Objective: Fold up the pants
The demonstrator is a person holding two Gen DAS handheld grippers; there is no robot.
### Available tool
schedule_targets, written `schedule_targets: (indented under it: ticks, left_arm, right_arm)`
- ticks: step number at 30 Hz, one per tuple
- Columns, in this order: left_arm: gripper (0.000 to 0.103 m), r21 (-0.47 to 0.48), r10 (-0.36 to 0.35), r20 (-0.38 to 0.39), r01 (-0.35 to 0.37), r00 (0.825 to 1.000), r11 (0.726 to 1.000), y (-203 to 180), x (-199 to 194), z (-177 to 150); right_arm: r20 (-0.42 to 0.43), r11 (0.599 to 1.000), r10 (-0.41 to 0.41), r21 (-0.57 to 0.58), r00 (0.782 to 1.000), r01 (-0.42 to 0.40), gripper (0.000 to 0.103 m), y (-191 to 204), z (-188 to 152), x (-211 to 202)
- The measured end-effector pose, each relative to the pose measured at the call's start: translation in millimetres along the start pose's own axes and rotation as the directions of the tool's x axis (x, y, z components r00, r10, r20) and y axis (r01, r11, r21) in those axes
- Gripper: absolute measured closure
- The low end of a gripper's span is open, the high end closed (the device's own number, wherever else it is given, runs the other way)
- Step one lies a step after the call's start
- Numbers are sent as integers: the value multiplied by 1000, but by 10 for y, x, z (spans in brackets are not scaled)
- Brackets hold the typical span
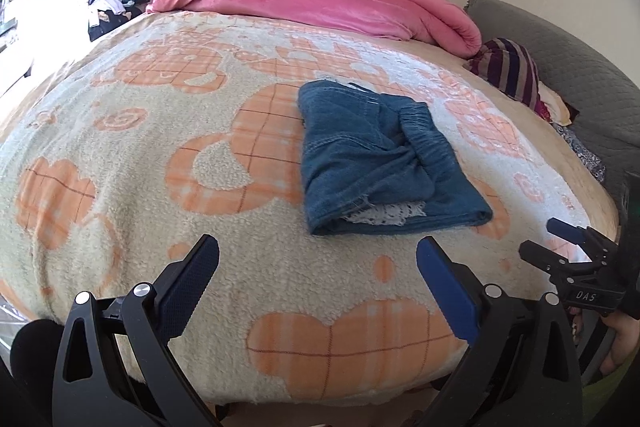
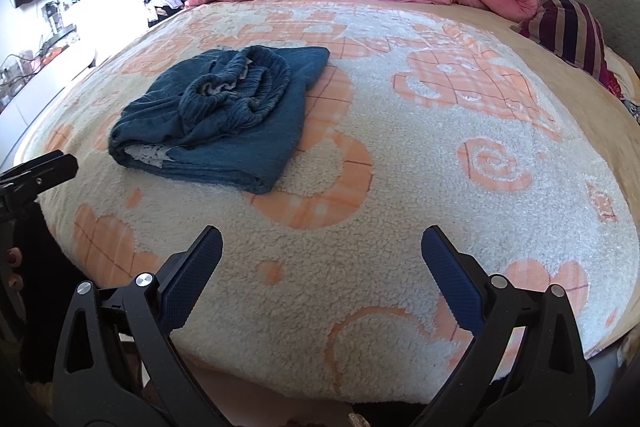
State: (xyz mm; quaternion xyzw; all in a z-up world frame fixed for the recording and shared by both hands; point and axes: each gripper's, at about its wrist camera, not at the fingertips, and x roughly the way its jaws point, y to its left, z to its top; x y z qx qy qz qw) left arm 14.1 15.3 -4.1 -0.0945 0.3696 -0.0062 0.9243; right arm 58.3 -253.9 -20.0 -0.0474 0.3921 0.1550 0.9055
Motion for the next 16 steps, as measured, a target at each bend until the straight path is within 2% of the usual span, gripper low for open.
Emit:
schedule_targets:
  ticks: [2, 5, 9, 12, 13, 16]
  left_arm:
    - [4, -7, 66, -5, -66, 998, 998, 88, 51, 84]
    - [4, -19, 105, -1, -105, 995, 994, 303, 128, 305]
    - [4, -69, 161, -39, -164, 986, 984, 823, 390, 663]
    - [4, -93, 266, -111, -277, 957, 956, 1327, 675, 895]
    - [4, -97, 322, -134, -336, 937, 937, 1541, 794, 973]
    - [4, -138, 346, -201, -376, 917, 916, 1972, 1046, 1082]
  right_arm:
    - [-1, 1000, -10, 13, 1000, 10, 9, -109, 44, 33]
    - [11, 997, -40, 71, 999, 39, 9, -417, 188, 74]
    - [37, 973, -181, 150, 983, 174, 9, -1062, 454, 167]
    - [-18, 930, -265, 259, 964, 261, 9, -1774, 629, 346]
    - [-35, 914, -292, 284, 956, 289, 9, -1964, 660, 398]
    - [-119, 844, -380, 362, 917, 396, 9, -2613, 735, 606]
